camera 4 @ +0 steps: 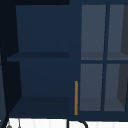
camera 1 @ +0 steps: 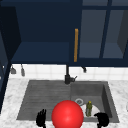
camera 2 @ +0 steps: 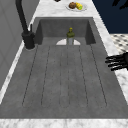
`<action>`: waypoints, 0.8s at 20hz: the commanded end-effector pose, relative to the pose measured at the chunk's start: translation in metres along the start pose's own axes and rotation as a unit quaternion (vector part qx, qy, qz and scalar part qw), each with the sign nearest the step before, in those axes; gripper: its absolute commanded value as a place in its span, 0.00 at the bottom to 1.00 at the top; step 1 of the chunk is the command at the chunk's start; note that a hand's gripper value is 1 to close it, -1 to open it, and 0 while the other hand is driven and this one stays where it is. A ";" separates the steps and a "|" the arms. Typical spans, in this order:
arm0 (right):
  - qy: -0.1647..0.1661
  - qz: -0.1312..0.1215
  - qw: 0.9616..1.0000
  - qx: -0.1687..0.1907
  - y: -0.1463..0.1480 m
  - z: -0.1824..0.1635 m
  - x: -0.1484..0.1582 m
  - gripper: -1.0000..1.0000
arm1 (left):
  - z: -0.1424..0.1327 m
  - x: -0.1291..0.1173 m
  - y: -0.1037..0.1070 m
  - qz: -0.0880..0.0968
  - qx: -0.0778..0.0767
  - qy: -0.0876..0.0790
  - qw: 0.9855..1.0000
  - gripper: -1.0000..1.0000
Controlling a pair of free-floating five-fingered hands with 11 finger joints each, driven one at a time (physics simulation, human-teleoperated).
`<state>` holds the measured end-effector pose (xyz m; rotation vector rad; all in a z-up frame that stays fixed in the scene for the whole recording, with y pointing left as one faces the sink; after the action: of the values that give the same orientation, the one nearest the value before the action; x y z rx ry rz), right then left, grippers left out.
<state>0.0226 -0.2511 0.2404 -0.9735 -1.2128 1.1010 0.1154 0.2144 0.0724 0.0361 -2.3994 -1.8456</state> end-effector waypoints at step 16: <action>0.000 0.000 1.000 0.000 0.000 0.000 0.000 0.50 | -0.017 0.035 0.107 0.006 0.000 -0.002 1.000 0.00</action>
<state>0.0226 -0.2511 0.2404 -0.9735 -1.2128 1.1010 0.0878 0.2229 0.1670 0.0236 -2.3982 -1.8438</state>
